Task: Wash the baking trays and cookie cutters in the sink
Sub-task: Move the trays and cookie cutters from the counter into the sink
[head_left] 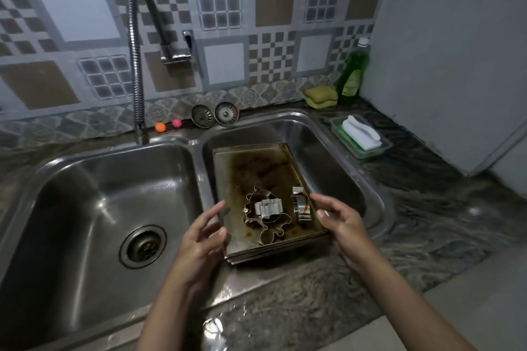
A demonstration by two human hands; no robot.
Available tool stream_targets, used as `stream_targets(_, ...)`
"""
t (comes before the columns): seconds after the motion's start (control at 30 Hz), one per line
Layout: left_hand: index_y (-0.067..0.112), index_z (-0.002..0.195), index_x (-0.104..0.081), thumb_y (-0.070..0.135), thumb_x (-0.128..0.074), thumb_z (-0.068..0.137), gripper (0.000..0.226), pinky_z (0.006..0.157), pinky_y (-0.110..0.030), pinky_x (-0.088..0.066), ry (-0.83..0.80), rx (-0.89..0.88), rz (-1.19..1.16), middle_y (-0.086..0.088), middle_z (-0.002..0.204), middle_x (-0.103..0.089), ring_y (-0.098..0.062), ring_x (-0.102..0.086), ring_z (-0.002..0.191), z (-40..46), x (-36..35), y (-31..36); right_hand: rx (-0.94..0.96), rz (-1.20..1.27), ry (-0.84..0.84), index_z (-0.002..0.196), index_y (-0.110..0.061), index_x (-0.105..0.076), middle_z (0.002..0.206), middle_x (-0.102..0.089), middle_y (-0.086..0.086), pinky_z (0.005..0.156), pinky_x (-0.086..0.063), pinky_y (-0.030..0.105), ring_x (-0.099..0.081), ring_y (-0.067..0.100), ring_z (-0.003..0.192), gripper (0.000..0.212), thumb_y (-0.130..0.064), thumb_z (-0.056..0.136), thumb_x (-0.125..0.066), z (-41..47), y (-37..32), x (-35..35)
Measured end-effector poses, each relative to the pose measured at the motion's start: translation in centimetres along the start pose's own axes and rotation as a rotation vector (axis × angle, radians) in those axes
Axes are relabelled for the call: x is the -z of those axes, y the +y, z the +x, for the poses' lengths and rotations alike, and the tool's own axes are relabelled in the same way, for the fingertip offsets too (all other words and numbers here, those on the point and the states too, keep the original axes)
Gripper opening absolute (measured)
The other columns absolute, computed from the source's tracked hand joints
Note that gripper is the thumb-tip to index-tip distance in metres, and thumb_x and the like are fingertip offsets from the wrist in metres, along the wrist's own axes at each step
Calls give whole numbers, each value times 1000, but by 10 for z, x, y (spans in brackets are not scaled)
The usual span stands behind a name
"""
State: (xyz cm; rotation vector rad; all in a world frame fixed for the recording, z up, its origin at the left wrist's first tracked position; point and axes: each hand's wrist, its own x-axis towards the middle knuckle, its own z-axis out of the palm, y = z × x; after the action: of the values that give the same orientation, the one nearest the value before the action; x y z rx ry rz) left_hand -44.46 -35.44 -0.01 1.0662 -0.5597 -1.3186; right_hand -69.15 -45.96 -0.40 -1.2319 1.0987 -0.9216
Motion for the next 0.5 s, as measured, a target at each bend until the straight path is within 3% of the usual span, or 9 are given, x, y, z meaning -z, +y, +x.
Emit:
stream_targets(0.2,14,113,-63,-18,-51,76,51,59,-14,-49,77,27,-30,-3,100,-65,-6,-58,65,72,-18,-13,-127,31,-25,106,-26,-67,122,-65,7,106,-42,38,-56,19,120,37,5,90,-54,66,5,14)
stream_targets(0.3,11,112,-60,-26,-37,82,54,57,-13,-48,127,78,-47,-7,105,-62,-4,-61,64,102,-21,-22,-261,136,-68,111,-21,-66,123,-64,13,105,-43,46,-57,27,119,36,5,90,-52,98,16,22)
stream_targets(0.43,9,121,-56,-26,-30,82,58,72,-21,-46,240,131,-83,-11,122,-58,-12,-59,80,141,-26,-39,-491,347,-80,121,-21,-59,123,-62,9,78,-53,42,-63,27,105,41,5,93,-44,138,33,25)
stream_targets(0.5,11,121,-57,-26,-28,81,61,64,-19,-51,314,161,-82,-7,114,-62,-11,-62,76,157,-30,-46,-584,400,-80,127,-20,-54,118,-63,7,71,-50,39,-63,25,99,44,5,94,-40,156,39,26)
